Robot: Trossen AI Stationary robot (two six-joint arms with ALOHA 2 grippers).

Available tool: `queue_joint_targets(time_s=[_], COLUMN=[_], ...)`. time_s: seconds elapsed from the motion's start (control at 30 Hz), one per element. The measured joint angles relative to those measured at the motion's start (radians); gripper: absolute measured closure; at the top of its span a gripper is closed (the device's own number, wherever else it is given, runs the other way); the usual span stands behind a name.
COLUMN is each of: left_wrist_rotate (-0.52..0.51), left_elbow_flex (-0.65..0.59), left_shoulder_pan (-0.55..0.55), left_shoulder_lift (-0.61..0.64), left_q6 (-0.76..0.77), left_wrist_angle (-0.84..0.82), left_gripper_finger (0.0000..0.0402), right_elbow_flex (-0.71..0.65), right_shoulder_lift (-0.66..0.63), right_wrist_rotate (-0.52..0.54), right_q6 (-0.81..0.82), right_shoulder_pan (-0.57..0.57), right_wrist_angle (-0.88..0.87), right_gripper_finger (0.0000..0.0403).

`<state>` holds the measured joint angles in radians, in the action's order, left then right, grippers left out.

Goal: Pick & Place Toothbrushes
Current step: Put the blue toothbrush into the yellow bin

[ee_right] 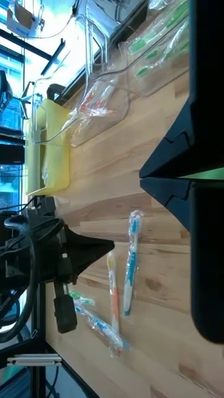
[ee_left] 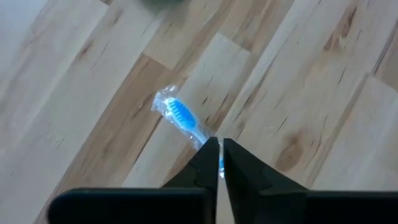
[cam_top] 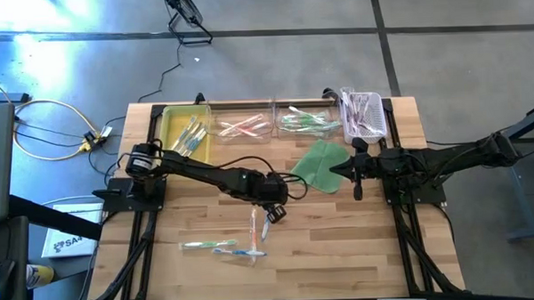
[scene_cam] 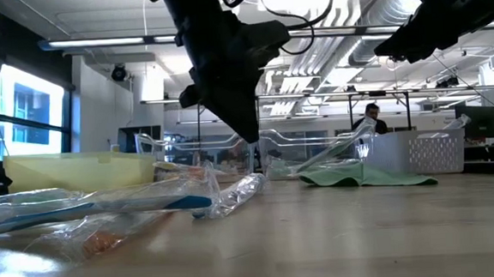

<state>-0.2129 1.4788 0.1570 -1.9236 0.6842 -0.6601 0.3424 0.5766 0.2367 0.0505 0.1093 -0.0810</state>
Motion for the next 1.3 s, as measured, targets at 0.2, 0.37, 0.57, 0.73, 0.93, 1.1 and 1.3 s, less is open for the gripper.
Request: queue_joint_targets(time_s=[0.2,0.37,0.57,0.73,0.93,1.1,1.3], left_wrist_rotate=[-0.025,-0.042,-0.060,-0.085,-0.089,-0.087,-0.088], left_elbow_flex=[0.000,0.000,0.000,-0.001,-0.003,0.002,0.002], left_shoulder_pan=[0.000,0.000,0.000,0.000,-0.001,-0.001,0.000], left_shoulder_lift=[-0.005,-0.035,-0.071,-0.089,-0.138,-0.164,-0.165], left_q6=[-0.011,-0.051,-0.052,-0.052,-0.048,-0.046,-0.051], left_wrist_angle=[-0.005,0.019,0.028,0.020,0.039,0.058,0.059], left_gripper_finger=[0.0307,0.0229,0.0196,0.0195,0.0195,0.0195,0.0195], right_elbow_flex=[0.000,0.000,0.000,0.000,0.000,0.000,0.000], right_shoulder_lift=[0.000,0.000,0.000,0.000,0.000,0.000,0.000], right_wrist_rotate=[0.000,0.000,0.032,0.052,0.052,0.052,0.052], right_q6=[-0.001,0.000,0.003,0.005,0.005,0.005,0.005], right_shoulder_pan=[0.000,0.000,0.000,0.000,0.000,0.000,0.000], right_wrist_angle=[-0.002,-0.010,-0.019,-0.032,-0.034,-0.040,-0.039], right_gripper_finger=[0.0401,0.0401,0.0401,0.0401,0.0401,0.0401,0.0401])
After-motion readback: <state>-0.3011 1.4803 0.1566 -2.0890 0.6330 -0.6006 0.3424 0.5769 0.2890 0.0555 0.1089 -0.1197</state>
